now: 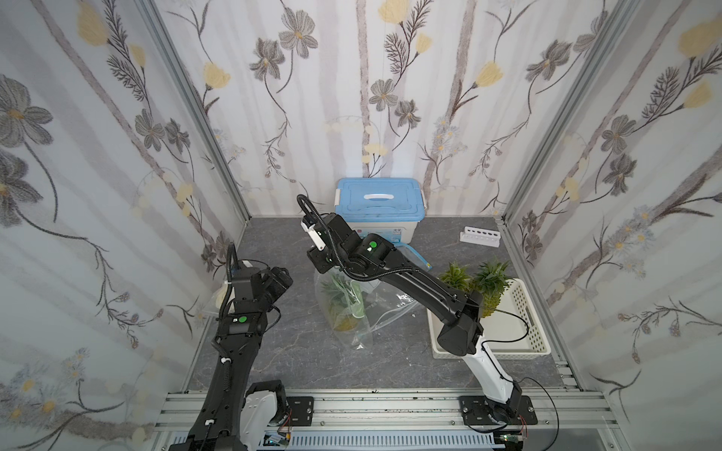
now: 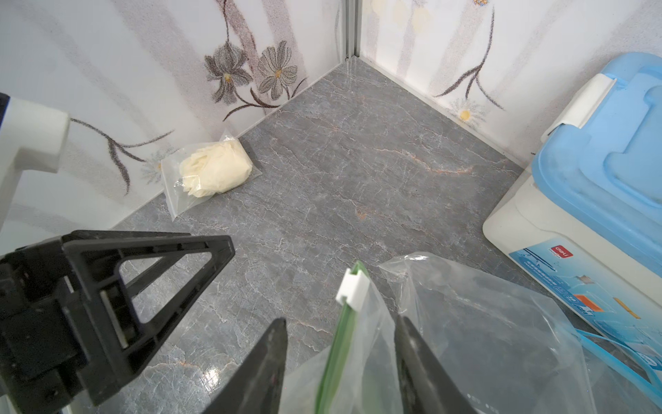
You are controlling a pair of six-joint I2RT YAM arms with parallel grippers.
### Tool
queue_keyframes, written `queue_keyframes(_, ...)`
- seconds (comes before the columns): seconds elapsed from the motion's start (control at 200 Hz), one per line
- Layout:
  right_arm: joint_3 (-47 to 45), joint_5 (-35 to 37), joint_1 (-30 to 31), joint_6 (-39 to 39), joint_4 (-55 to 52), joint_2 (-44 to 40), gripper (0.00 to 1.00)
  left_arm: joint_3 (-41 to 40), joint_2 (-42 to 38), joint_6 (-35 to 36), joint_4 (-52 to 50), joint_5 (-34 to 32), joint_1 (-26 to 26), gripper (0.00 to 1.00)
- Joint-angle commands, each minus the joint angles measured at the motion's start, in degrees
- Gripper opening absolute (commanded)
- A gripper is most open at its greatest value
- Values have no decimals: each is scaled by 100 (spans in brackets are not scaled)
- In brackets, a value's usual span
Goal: Open the zip-top bag and take out the pineapple
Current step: Adjust the zipper food storage bag at the center of the board.
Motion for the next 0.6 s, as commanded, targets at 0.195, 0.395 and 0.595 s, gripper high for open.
queue_keyframes(0.195,9,-38,-168,20,255,55,17,-27,99,43,244,22,4,88)
queue_keyframes(0.395,11,-19,-167,21,103,-88,18,-9,155,6,363,112,8,88)
queue_keyframes(0.595,13,31,51,-34,-257,-439,47,-118,204,-69,508,158,8,88)
